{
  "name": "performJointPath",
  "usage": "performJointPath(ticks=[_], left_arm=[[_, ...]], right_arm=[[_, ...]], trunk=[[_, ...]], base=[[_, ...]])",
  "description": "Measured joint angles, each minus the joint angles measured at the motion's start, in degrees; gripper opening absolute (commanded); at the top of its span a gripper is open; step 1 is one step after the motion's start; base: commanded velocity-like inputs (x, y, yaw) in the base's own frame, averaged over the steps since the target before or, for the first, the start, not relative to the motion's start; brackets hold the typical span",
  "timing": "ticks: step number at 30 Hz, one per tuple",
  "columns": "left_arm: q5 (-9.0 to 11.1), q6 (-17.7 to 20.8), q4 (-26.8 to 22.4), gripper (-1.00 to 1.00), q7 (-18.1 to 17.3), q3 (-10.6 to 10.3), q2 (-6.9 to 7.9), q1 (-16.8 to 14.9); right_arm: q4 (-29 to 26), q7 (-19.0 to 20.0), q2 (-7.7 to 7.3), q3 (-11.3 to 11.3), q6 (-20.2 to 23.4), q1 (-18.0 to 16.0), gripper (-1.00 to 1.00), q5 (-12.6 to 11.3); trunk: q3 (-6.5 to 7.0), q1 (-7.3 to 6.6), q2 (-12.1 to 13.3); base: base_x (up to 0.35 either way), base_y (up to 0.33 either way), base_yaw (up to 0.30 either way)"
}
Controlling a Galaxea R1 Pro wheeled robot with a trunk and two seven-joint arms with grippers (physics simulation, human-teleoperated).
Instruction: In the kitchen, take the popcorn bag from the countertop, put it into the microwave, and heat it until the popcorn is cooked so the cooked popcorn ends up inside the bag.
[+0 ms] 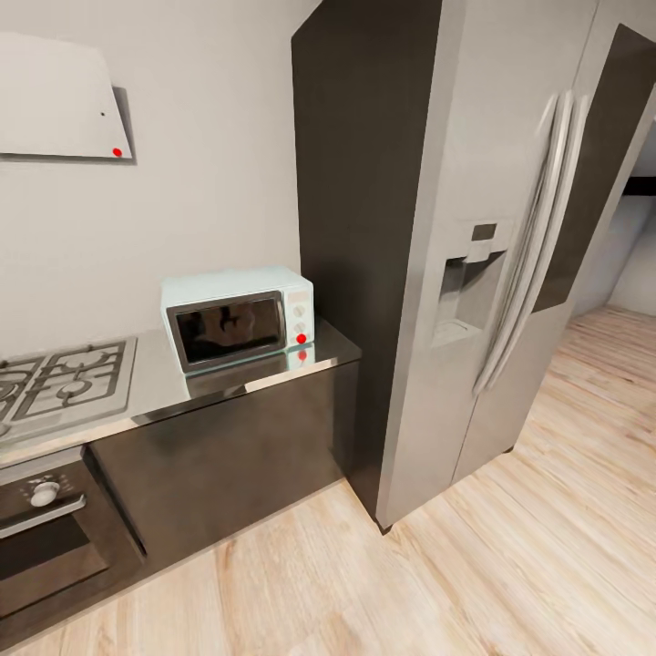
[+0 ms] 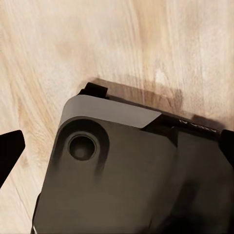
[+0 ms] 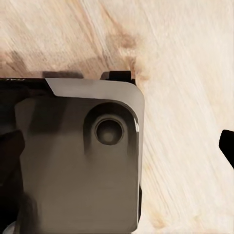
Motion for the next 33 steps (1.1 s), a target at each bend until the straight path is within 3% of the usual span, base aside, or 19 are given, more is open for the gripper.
performJointPath(ticks=[7,33], left_arm=[[-0.15,0.16,0.0,1.0,0.0,-0.02,0.12,0.01],[-0.1,-0.41,-0.06,1.0,0.03,-0.03,1.01,0.02]], right_arm=[[0.02,-0.68,-0.09,-0.02,0.57,0.52,1.0,0.0],[0.01,-0.75,-0.02,0.02,0.41,0.52,1.0,0.0]], trunk=[[0.0,0.0,0.0],[0.0,0.0,0.0]], base=[[0.0,0.0,0.026],[0.0,0.0,0.257]])
